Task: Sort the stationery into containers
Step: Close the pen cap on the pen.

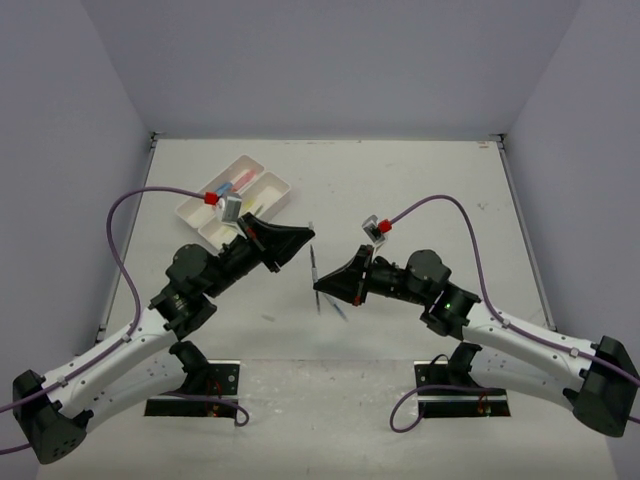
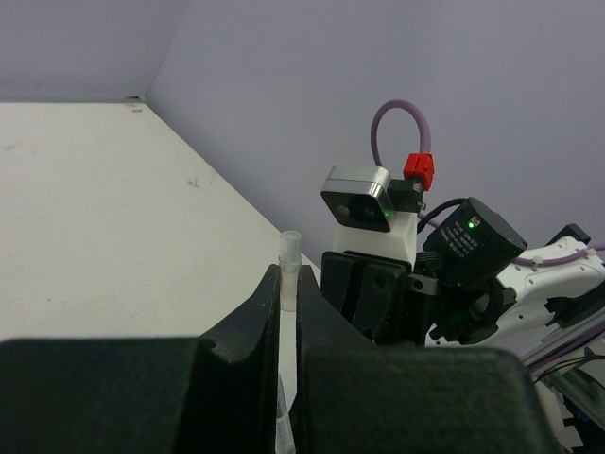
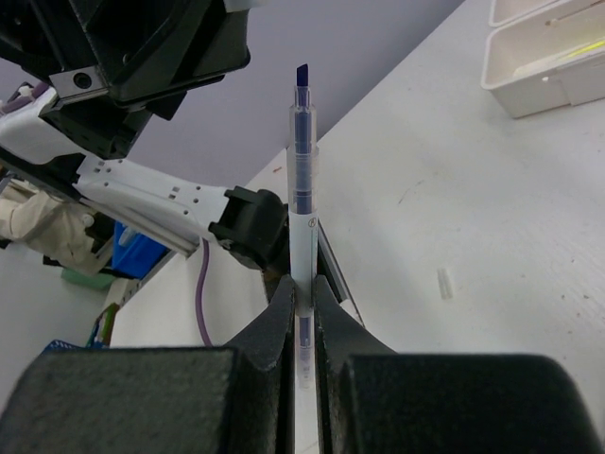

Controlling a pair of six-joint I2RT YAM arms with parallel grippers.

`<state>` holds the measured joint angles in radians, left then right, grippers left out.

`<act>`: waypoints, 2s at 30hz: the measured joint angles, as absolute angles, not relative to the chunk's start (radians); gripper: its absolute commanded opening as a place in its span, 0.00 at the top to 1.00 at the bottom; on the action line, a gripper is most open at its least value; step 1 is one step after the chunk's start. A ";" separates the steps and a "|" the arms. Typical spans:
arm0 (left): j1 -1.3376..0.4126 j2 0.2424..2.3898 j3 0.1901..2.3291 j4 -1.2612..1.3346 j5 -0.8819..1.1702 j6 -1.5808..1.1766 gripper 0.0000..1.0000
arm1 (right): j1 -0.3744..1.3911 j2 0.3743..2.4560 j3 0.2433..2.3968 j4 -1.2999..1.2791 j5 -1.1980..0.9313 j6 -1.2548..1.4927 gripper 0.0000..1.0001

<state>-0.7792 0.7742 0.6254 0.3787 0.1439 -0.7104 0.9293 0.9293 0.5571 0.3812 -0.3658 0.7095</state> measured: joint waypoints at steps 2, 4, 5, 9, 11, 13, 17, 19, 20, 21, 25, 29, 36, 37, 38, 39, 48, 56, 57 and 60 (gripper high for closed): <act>-0.779 0.774 0.624 0.381 0.151 -0.718 1.00 | 0.929 0.929 0.562 0.363 -0.354 0.701 1.00; -0.779 0.772 0.624 0.384 0.154 -0.722 1.00 | 0.929 0.929 0.568 0.349 -0.349 0.696 1.00; -0.779 0.771 0.624 0.386 0.154 -0.723 1.00 | 0.929 0.928 0.571 0.346 -0.348 0.694 1.00; -0.779 0.766 0.624 0.386 0.154 -0.722 1.00 | 0.929 0.917 0.579 0.329 -0.347 0.687 1.00; -0.779 0.765 0.624 0.386 0.154 -0.722 1.00 | 0.929 0.909 0.580 0.324 -0.347 0.685 1.00; -0.779 0.765 0.624 0.386 0.154 -0.722 1.00 | 0.929 0.903 0.582 0.318 -0.347 0.682 1.00; -0.779 0.767 0.623 0.387 0.154 -0.722 1.00 | 0.929 0.895 0.586 0.308 -0.347 0.679 1.00; -0.779 0.770 0.623 0.389 0.154 -0.723 1.00 | 0.929 0.894 0.591 0.301 -0.347 0.676 1.00; -0.779 0.773 0.623 0.391 0.154 -0.723 1.00 | 0.929 0.894 0.592 0.298 -0.347 0.674 1.00; -0.779 0.776 0.622 0.395 0.154 -0.723 1.00 | 0.929 0.894 0.594 0.297 -0.347 0.673 1.00; -0.779 0.783 0.606 0.404 0.160 -0.728 1.00 | 0.929 0.894 0.603 0.291 -0.345 0.668 1.00; -0.779 0.786 0.590 0.414 0.165 -0.742 1.00 | 0.929 0.894 0.610 0.282 -0.334 0.664 1.00; -0.779 0.787 0.575 0.433 0.175 -0.750 1.00 | 0.929 0.894 0.622 0.256 -0.320 0.655 1.00; -0.779 0.787 0.575 0.434 0.178 -0.750 1.00 | 0.929 0.894 0.623 0.254 -0.318 0.654 1.00; -0.779 0.788 0.575 0.436 0.182 -0.752 1.00 | 0.929 0.894 0.624 0.252 -0.312 0.652 1.00; -0.779 0.790 0.575 0.440 0.183 -0.756 1.00 | 0.929 0.892 0.624 0.250 -0.307 0.650 1.00; -0.776 0.790 0.547 0.502 0.206 -0.805 1.00 | 0.931 0.890 0.688 0.180 -0.280 0.607 1.00; -0.772 0.786 0.542 0.539 0.207 -0.810 1.00 | 0.934 0.912 0.778 0.077 -0.276 0.533 1.00; -0.772 0.787 0.542 0.543 0.207 -0.809 1.00 | 0.933 0.918 0.785 0.072 -0.276 0.527 1.00; -0.766 0.787 0.542 0.546 0.207 -0.807 0.90 | 0.929 0.929 0.791 0.073 -0.280 0.517 1.00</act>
